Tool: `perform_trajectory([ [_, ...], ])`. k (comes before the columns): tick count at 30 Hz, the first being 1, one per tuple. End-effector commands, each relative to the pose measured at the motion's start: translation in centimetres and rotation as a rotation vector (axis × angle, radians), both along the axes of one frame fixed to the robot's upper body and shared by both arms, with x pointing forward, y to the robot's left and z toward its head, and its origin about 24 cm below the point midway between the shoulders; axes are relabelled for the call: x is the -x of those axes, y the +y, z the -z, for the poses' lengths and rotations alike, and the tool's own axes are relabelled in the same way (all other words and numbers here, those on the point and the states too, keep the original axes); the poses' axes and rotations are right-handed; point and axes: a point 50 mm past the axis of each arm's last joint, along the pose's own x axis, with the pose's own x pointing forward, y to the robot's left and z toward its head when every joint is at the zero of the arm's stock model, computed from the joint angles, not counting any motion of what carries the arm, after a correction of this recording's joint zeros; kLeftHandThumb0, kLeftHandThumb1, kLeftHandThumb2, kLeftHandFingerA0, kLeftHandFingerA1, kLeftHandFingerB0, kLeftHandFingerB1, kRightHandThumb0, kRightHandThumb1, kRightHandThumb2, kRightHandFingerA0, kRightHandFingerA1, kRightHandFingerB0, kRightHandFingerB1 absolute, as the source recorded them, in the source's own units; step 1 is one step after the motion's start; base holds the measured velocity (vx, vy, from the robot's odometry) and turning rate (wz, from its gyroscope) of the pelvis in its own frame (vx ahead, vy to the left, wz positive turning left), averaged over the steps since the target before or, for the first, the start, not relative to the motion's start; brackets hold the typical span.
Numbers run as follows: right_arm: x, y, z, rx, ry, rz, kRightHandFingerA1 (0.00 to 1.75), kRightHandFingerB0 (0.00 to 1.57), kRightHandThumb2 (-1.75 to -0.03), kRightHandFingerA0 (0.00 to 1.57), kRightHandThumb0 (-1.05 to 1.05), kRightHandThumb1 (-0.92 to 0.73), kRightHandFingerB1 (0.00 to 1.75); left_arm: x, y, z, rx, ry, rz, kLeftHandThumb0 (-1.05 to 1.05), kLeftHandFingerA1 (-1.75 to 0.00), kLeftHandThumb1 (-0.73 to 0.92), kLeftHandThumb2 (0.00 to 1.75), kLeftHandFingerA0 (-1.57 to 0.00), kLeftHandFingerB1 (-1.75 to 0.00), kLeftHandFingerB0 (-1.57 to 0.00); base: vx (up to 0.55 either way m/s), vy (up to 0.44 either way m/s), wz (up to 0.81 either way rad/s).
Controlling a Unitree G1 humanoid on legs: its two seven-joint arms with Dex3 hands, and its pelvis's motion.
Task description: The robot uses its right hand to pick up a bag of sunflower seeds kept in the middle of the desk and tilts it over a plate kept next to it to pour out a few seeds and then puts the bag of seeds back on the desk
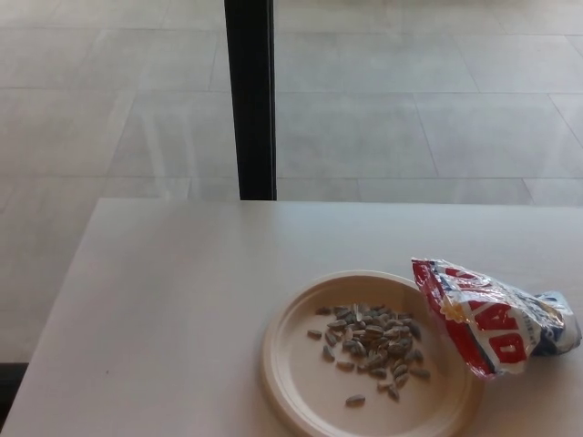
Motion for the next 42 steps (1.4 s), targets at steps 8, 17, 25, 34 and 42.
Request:
perform_trajectory([
  [8,-1.4,0.7,-2.4,-0.002,-0.16,0.0,0.64,0.0,-0.82,0.02,-0.62,-0.54,0.44,-0.4,1.0,-0.9,0.06,-0.238,-0.249,-0.62,-0.63,0.88,0.76,-0.06,-0.17,0.0,0.0,0.0,0.0],
  [17,-3.3,-3.2,-5.0,0.102,-0.528,0.416,0.43,0.01,-0.81,0.0,-0.59,-0.61,0.25,-3.8,2.4,-3.2,-0.004,-0.601,-0.364,-0.74,-0.65,0.74,1.15,-0.09,-0.32,0.0,0.0,0.0,0.0],
  [25,-1.3,-2.9,-4.1,0.109,-0.464,0.487,0.51,0.02,-0.6,0.0,-0.58,-0.66,0.38,-1.9,2.6,-3.0,-0.047,-0.568,-0.475,-0.77,-0.54,0.8,1.16,-0.02,-0.27,0.0,0.0,0.0,0.0],
  [34,-1.3,-2.5,-4.1,0.125,-0.466,0.501,0.4,0.01,-0.81,0.0,-0.64,-0.58,0.35,-1.7,2.3,-2.7,-0.092,-0.597,-0.54,-0.86,-0.35,0.89,1.2,0.0,-0.18,0.0,0.0,0.0,0.0],
  [42,-1.0,-2.7,-2.9,0.133,-0.404,0.525,0.28,0.01,-0.77,0.0,-0.64,-0.57,0.33,-2.0,2.1,-2.8,-0.067,-0.576,-0.471,-0.84,-0.43,0.85,1.2,-0.01,-0.2,0.0,0.0,0.0,0.0],
])
